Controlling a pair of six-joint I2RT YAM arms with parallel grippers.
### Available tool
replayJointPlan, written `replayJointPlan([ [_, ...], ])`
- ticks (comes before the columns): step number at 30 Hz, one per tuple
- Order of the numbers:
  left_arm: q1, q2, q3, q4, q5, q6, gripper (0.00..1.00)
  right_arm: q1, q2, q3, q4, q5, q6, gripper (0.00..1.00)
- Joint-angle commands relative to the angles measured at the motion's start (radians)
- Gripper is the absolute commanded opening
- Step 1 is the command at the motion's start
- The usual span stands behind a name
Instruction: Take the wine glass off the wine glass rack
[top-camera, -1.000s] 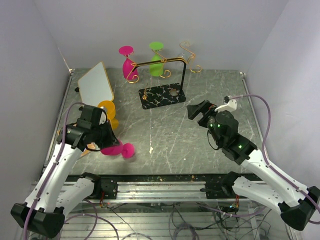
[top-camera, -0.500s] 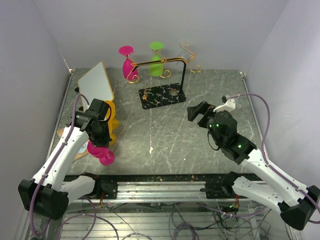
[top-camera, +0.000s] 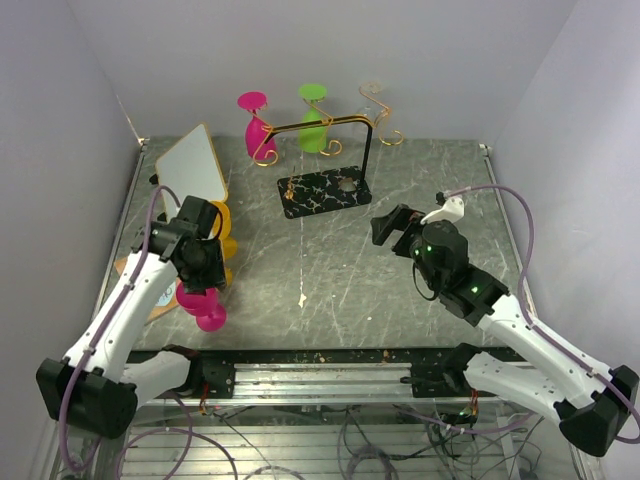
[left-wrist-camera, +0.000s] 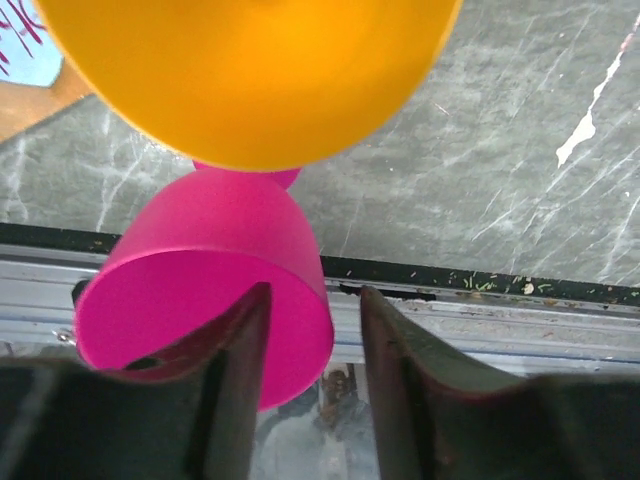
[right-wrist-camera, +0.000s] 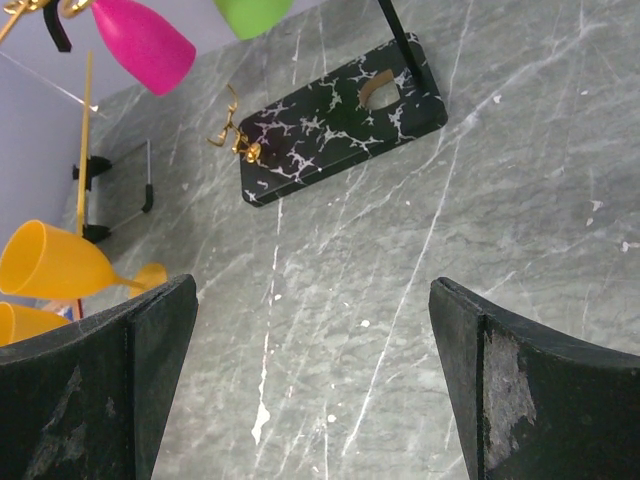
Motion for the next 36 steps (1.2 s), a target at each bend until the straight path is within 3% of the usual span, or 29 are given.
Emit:
replayJointPlan([
  [1,-0.002,-0.086,0.076,-0.007,-0.034,0.001,0.55,-0.003,0.009,0.018,-0.028,-0.001,-0.031,1.00],
  [7,-0.002,-0.160,0.233,0.093,-0.015,-0.008,0.62,-0.004,0.006,0.045,-0.096,0.014,-0.041,1.00],
  [12,-0.002,-0.111,0.349,0.241,0.011,-0.004,0.68,-0.004,0.000,0.093,-0.187,0.012,-0.015,1.00],
  [21,0.029,0.161,0.539,0.540,0.091,-0.023,0.71,-0.003,-0.007,0.152,-0.343,-0.117,0.108,1.00],
  [27,0.139,0.334,0.614,0.782,0.182,-0.101,0.71,-0.004,-0.012,0.176,-0.468,-0.152,0.114,1.00],
  [36,0.173,0.582,0.782,0.906,0.206,-0.108,0.72,-0.003,-0.026,0.152,-0.442,-0.114,0.133,1.00],
])
